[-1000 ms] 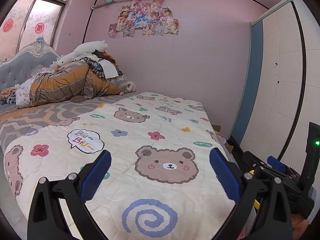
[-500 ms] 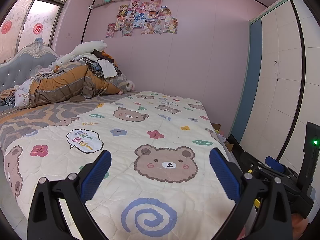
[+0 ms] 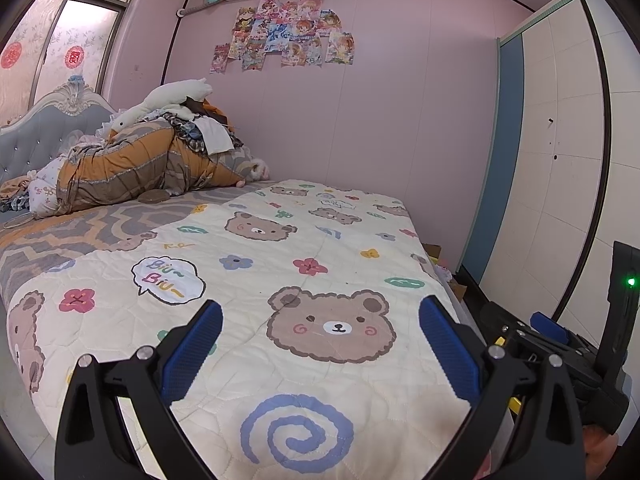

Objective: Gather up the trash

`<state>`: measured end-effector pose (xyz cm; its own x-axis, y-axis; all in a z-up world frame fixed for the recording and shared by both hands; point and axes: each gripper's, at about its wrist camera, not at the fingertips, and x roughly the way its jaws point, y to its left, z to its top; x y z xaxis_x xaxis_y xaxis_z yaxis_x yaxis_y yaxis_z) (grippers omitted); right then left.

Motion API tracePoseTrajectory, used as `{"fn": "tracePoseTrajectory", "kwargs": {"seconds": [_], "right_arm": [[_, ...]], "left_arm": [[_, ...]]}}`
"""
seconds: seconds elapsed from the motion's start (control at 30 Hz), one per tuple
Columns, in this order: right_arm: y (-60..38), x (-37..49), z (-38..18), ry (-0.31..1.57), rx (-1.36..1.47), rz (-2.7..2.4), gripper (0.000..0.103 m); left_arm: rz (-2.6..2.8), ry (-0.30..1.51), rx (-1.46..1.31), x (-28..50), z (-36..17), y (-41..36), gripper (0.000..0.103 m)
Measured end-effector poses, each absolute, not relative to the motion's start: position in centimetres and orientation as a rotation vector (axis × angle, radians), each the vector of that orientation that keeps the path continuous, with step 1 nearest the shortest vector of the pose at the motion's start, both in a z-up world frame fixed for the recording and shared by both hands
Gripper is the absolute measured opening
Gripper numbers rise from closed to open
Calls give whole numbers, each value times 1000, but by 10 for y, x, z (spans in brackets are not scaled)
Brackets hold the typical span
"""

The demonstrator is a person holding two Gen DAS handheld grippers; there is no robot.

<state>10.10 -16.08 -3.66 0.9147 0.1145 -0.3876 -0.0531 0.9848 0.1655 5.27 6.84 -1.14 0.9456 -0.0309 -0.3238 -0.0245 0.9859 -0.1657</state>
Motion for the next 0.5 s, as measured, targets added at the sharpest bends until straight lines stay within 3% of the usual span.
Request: {"fn": "tracePoseTrajectory", "kwargs": {"seconds": [0.5], "right_arm": [[-159,102,-44,429,169,82,95]], "left_arm": [[-3,344,-168,58,-15,70,95]]}}
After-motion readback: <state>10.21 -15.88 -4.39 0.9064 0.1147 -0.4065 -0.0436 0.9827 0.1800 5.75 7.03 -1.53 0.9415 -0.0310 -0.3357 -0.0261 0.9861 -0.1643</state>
